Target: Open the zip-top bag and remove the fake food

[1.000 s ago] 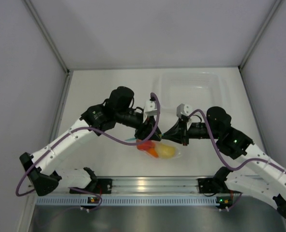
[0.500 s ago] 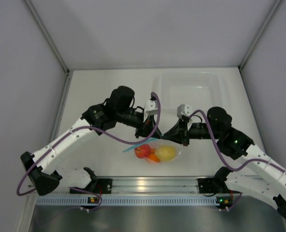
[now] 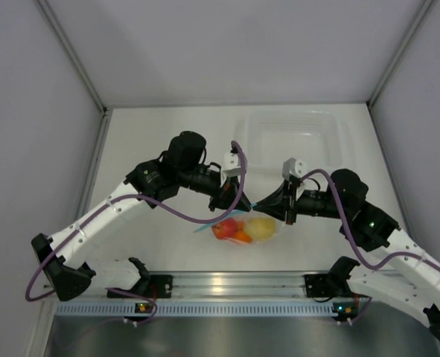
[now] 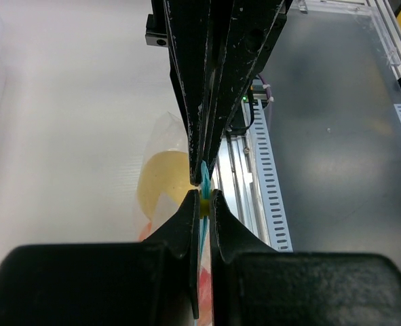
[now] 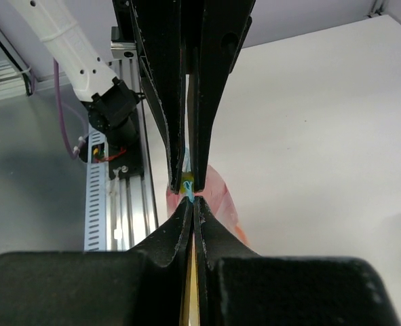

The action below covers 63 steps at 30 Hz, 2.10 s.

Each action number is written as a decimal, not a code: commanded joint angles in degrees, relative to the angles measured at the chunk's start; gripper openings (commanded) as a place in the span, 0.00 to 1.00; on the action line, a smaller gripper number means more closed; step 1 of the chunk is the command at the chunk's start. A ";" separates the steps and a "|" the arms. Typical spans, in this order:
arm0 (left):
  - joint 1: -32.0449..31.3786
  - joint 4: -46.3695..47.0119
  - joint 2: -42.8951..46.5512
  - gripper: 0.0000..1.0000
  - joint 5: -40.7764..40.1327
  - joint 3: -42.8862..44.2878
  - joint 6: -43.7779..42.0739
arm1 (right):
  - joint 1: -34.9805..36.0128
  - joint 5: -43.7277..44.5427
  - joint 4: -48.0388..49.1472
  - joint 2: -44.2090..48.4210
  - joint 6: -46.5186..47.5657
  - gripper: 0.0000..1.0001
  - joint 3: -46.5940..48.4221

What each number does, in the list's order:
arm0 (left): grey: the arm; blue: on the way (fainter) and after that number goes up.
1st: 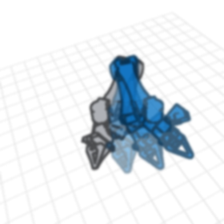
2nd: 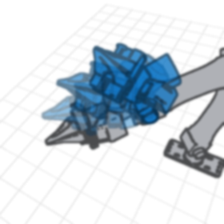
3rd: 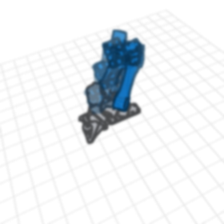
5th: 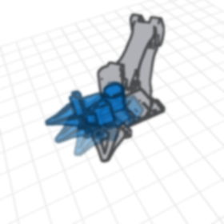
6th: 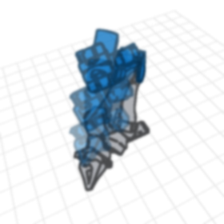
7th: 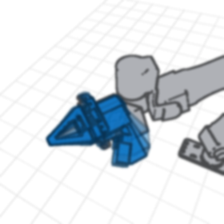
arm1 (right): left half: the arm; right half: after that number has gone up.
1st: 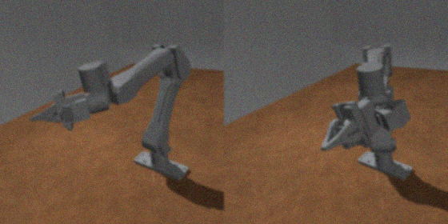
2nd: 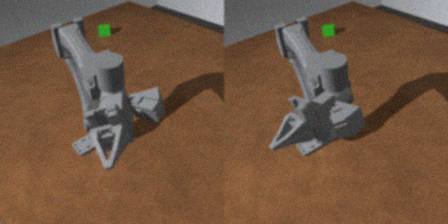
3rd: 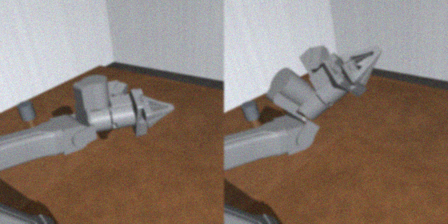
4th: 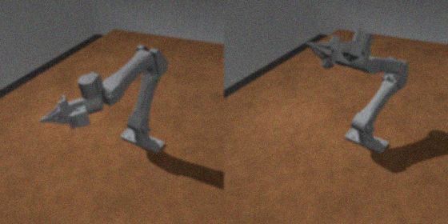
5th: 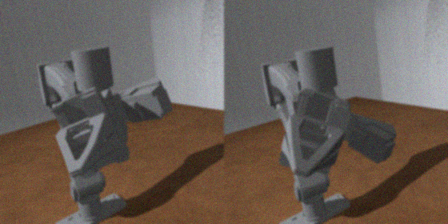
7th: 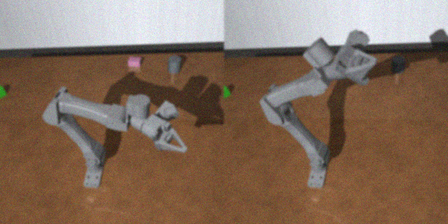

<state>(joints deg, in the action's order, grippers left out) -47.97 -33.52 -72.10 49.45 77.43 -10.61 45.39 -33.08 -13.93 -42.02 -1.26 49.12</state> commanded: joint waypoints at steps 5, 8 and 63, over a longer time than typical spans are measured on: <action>-0.11 -0.58 2.31 0.00 2.06 -1.40 -0.90 | 0.76 6.09 4.09 2.47 -0.50 0.00 2.38; -0.11 -0.58 3.19 0.00 1.09 -2.19 -0.64 | 0.67 8.37 3.39 3.70 0.11 0.00 2.73; -0.11 -5.42 20.15 0.00 -16.49 -17.40 5.43 | 0.14 32.73 -1.62 8.53 4.77 0.00 8.01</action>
<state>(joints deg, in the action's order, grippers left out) -47.94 -35.22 -53.49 33.36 61.21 -6.07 45.69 -5.15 -20.64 -34.87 2.44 54.46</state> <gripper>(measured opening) 0.054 0.007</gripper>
